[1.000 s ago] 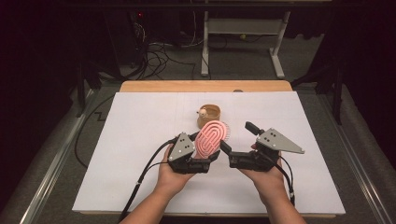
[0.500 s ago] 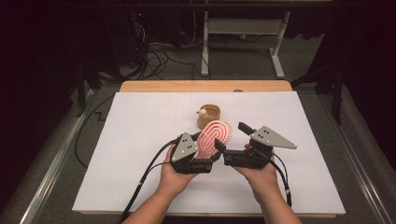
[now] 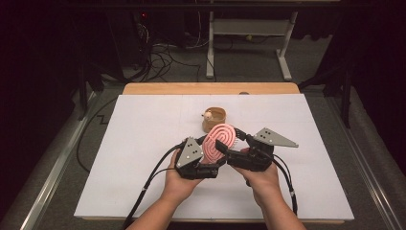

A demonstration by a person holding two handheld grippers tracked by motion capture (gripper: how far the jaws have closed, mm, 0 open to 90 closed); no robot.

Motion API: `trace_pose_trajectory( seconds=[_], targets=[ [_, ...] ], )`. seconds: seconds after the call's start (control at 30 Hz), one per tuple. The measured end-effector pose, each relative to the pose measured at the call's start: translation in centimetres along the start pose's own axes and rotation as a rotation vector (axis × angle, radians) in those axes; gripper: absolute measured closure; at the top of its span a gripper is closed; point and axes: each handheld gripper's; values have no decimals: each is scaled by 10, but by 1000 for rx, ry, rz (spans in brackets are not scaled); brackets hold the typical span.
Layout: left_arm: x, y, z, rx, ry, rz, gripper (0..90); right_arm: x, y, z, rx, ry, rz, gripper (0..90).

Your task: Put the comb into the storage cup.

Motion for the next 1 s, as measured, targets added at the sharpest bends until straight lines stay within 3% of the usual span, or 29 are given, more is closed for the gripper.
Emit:
trace_pose_trajectory(
  seconds=[0.23, 0.7, 1.0],
  targets=[
    [-1, -1, 0, 11, -18, 13, 200, -2, -5, -1, 23, -30, 10, 331],
    [-4, -3, 1, 25, -40, 19, 200, 0, -6, -1, 55, -47, 29, 412],
    [-5, -4, 0, 36, -52, 27, 200, -3, -6, 1, 76, -111, 37, 453]
  ],
)
Point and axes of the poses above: each handheld gripper's, and its own axes: y roughly backward along the jaws, z roughly out of its top, x roughly to its left, and after that the axes turned 10 degrees about -y, right-handed
